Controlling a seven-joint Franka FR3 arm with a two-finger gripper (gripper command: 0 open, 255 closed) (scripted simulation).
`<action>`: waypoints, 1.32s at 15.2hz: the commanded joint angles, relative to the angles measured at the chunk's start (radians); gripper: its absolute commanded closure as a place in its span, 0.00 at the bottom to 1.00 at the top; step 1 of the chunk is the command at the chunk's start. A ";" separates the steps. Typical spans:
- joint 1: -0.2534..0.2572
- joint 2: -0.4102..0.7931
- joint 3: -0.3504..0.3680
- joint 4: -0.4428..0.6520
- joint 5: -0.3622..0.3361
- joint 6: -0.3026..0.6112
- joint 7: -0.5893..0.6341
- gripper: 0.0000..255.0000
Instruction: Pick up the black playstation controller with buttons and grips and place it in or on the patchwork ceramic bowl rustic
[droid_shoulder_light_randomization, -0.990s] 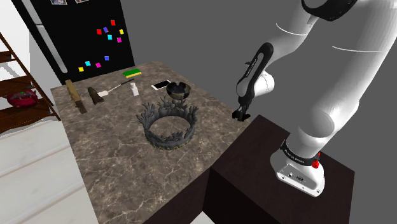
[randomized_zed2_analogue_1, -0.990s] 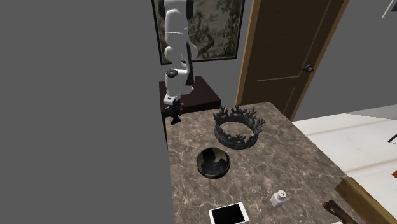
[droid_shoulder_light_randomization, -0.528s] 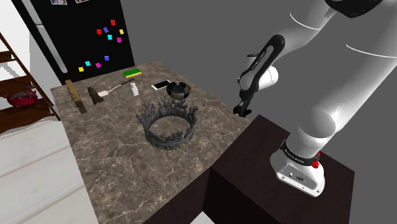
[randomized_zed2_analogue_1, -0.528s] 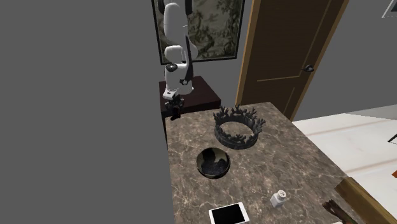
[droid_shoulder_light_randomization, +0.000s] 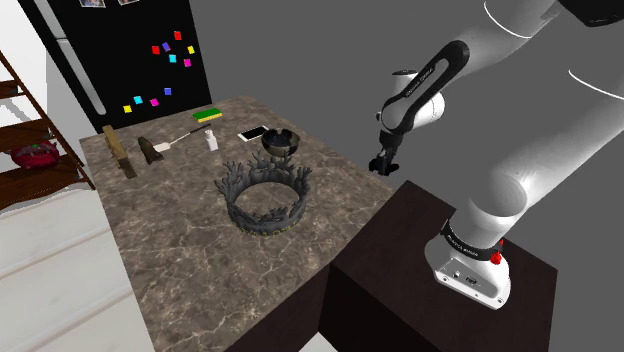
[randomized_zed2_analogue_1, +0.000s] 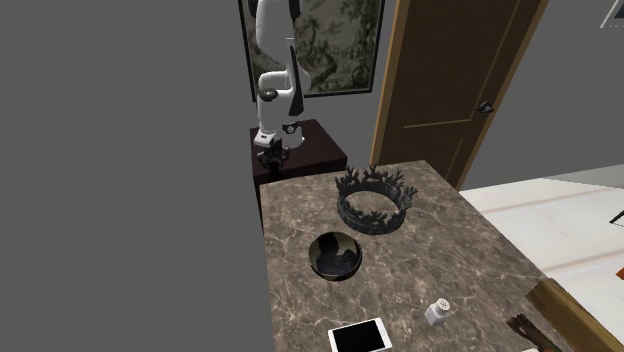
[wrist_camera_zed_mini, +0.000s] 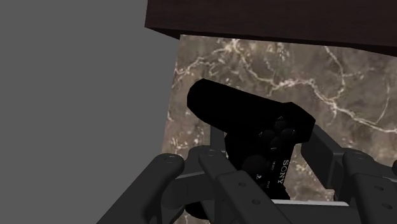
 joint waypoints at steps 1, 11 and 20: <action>-0.003 -0.038 0.002 0.002 -0.008 -0.039 0.006 1.00; -0.012 -0.187 0.015 0.027 -0.024 -0.213 0.016 1.00; 0.089 0.111 0.082 0.346 0.097 -0.241 0.076 1.00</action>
